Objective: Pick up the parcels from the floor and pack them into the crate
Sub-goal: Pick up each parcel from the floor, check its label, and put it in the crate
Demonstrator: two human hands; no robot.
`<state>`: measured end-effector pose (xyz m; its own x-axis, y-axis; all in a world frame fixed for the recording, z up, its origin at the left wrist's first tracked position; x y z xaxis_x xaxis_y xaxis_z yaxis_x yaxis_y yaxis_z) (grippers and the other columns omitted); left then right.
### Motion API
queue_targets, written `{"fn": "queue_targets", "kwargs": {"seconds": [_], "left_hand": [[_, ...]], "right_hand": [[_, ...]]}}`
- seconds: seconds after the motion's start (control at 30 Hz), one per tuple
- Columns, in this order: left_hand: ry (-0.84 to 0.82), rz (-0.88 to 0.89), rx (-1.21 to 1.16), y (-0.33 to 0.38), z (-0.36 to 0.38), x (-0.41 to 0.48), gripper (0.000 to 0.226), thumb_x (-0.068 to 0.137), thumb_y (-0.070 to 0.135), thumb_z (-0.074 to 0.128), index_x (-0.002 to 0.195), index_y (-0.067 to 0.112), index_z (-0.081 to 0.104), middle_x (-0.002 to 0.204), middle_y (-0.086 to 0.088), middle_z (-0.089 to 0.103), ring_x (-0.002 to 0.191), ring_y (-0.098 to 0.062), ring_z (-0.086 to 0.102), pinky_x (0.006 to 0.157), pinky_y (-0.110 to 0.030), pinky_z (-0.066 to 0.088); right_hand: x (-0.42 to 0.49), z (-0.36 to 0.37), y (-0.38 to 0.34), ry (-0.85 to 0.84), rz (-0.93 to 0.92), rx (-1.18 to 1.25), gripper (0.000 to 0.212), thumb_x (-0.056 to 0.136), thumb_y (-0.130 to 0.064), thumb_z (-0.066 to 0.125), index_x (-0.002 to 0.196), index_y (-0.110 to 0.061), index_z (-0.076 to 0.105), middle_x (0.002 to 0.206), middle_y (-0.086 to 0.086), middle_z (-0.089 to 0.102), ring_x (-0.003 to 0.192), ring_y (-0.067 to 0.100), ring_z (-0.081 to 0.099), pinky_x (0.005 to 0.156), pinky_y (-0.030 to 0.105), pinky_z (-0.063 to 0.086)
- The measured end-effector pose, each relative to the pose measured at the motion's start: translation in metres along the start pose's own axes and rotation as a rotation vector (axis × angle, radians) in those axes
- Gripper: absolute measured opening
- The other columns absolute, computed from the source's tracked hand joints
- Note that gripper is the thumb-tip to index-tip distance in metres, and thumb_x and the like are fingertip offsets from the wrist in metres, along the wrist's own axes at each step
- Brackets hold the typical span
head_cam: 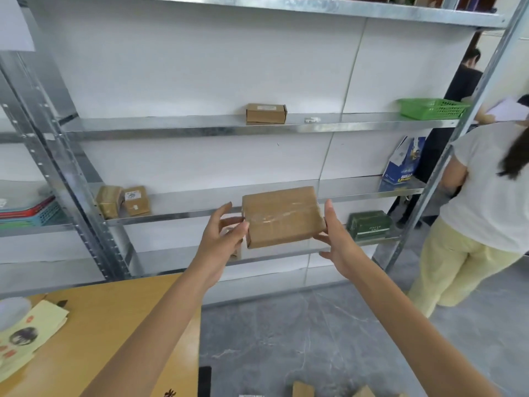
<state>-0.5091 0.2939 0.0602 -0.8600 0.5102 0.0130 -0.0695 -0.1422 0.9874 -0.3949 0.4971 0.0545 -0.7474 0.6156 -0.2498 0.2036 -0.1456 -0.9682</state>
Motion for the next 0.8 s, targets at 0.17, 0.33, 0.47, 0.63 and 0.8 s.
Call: {"fn": "queue_targets", "kwargs": {"seconds": [0.17, 0.33, 0.47, 0.63, 0.8], "left_hand": [[-0.168, 0.097, 0.015, 0.008, -0.009, -0.035, 0.063, 0.082, -0.02, 0.052, 0.129, 0.021, 0.054, 0.123, 0.005, 0.062, 0.122, -0.007, 0.054, 0.086, -0.023, 0.052], [-0.129, 0.064, -0.173, 0.004, -0.006, -0.056, 0.039, 0.09, -0.012, 0.047, 0.118, 0.011, 0.062, 0.114, -0.004, 0.067, 0.116, -0.017, 0.058, 0.104, -0.048, 0.04], [-0.063, 0.062, -0.17, -0.001, 0.002, -0.064, 0.031, 0.092, 0.012, 0.056, 0.123, 0.012, 0.057, 0.121, -0.006, 0.063, 0.113, -0.019, 0.059, 0.105, -0.042, 0.043], [-0.258, -0.138, -0.074, -0.005, 0.007, -0.07, 0.074, 0.078, 0.047, 0.069, 0.137, 0.011, 0.044, 0.13, -0.002, 0.059, 0.124, -0.019, 0.053, 0.108, -0.043, 0.039], [-0.41, -0.165, -0.014, -0.007, 0.009, -0.085, 0.093, 0.059, 0.049, 0.082, 0.138, 0.021, 0.041, 0.133, -0.002, 0.056, 0.119, -0.018, 0.057, 0.098, -0.045, 0.048]], "right_hand": [[-0.034, -0.001, 0.008, -0.088, 0.041, 0.257, 0.058, 0.09, -0.066, 0.035, 0.085, -0.012, 0.056, 0.089, 0.001, 0.059, 0.083, 0.022, 0.055, 0.074, 0.045, 0.053], [-0.054, -0.008, 0.017, -0.013, -0.065, 0.353, 0.022, 0.091, -0.034, 0.06, 0.09, -0.014, 0.051, 0.09, 0.003, 0.053, 0.084, 0.021, 0.051, 0.064, 0.041, 0.049], [-0.066, -0.012, 0.01, -0.063, -0.191, 0.36, 0.011, 0.09, -0.02, 0.061, 0.095, -0.017, 0.052, 0.096, 0.0, 0.058, 0.084, 0.016, 0.054, 0.055, 0.034, 0.048], [-0.081, -0.021, 0.004, -0.13, -0.298, 0.373, 0.041, 0.077, -0.029, 0.069, 0.114, -0.019, 0.054, 0.111, 0.001, 0.064, 0.095, 0.017, 0.06, 0.064, 0.033, 0.053], [-0.096, -0.03, 0.005, -0.263, -0.39, 0.265, 0.073, 0.067, -0.041, 0.081, 0.127, -0.014, 0.051, 0.125, 0.003, 0.062, 0.106, 0.014, 0.061, 0.081, 0.03, 0.055]]}}
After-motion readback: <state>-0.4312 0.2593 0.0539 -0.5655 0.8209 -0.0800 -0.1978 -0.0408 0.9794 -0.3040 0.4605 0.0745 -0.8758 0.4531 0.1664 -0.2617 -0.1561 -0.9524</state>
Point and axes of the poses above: each hand's wrist, its own x-axis towards the middle knuckle, its own z-axis out of the palm, y = z × x, the point moved 4 cm from there along x, towards the middle knuckle
